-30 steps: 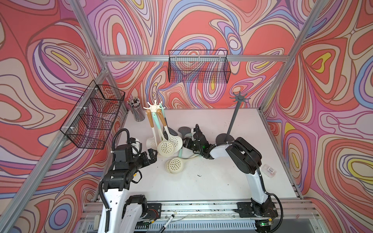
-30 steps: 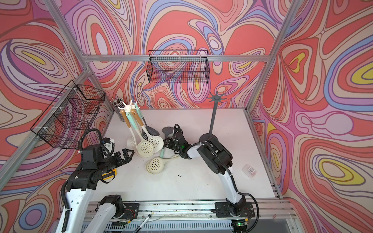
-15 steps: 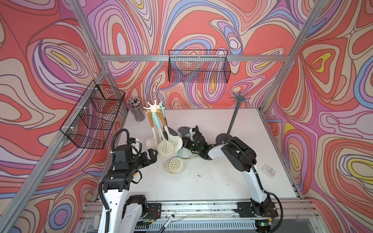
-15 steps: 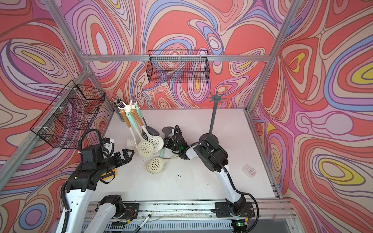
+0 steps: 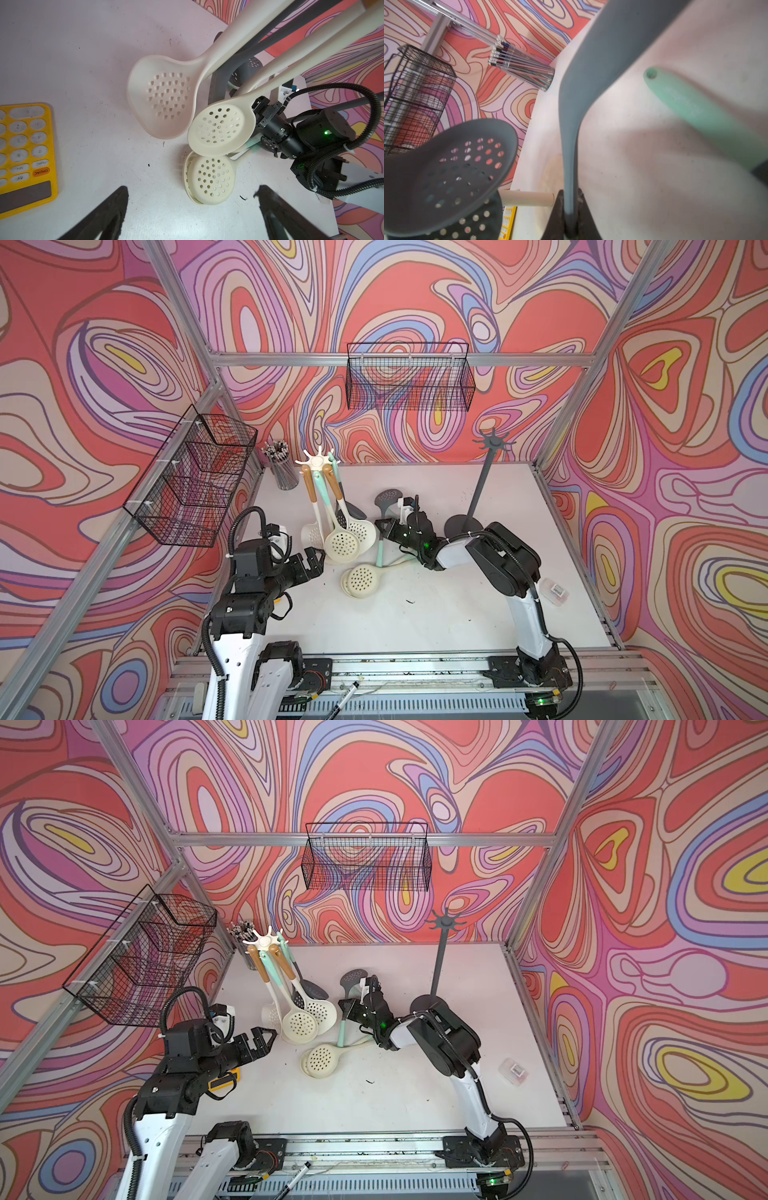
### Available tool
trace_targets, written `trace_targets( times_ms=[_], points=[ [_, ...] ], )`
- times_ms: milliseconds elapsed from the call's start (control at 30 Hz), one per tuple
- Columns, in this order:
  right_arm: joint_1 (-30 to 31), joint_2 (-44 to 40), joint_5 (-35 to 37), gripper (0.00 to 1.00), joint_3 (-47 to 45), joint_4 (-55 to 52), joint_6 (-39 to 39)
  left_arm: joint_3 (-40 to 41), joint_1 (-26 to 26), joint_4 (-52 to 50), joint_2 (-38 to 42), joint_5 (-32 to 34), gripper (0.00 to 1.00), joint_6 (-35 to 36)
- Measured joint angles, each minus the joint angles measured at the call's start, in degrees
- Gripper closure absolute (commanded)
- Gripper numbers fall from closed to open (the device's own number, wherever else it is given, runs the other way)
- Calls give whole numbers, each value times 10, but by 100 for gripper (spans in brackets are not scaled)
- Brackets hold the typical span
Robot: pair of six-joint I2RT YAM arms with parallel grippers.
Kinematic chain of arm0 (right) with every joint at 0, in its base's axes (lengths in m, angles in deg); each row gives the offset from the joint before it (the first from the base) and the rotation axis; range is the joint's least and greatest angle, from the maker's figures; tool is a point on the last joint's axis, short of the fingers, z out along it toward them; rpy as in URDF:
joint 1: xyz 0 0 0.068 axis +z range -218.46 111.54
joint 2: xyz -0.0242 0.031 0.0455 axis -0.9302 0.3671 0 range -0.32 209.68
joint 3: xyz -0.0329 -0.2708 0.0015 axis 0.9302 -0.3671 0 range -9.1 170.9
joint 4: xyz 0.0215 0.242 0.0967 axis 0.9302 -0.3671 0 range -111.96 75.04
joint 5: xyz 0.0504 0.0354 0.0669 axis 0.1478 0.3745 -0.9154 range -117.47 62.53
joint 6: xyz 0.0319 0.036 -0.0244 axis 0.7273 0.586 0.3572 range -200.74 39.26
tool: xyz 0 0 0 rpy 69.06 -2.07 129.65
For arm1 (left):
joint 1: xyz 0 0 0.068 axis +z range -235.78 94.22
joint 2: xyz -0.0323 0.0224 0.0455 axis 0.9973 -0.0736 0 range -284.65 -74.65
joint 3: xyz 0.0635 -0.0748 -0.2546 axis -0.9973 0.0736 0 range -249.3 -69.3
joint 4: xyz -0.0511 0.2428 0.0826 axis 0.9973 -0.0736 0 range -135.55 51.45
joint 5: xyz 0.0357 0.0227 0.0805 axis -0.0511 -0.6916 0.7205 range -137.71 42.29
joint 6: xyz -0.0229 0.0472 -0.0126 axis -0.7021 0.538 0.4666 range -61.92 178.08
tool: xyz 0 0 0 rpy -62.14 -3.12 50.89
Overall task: Hang the skimmer on the kitchen utensil rack
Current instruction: Pick up the skimmer from the center of the board.
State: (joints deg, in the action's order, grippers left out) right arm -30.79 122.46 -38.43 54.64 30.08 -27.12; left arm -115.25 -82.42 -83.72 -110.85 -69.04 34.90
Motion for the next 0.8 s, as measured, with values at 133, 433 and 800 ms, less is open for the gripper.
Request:
trace_targets(
  times_ms=[133,433,800],
  points=[
    [-30,-37,-3,93,2,-40,-28,0,0,1,9,-32,2,11],
    [-72,-90,-16,94,87,-239,-112,-1,0,43,17,-187,0,50],
    [-71,-193,-32,96,67,-385,-103,0,-38,95,23,-292,0,53]
  ],
)
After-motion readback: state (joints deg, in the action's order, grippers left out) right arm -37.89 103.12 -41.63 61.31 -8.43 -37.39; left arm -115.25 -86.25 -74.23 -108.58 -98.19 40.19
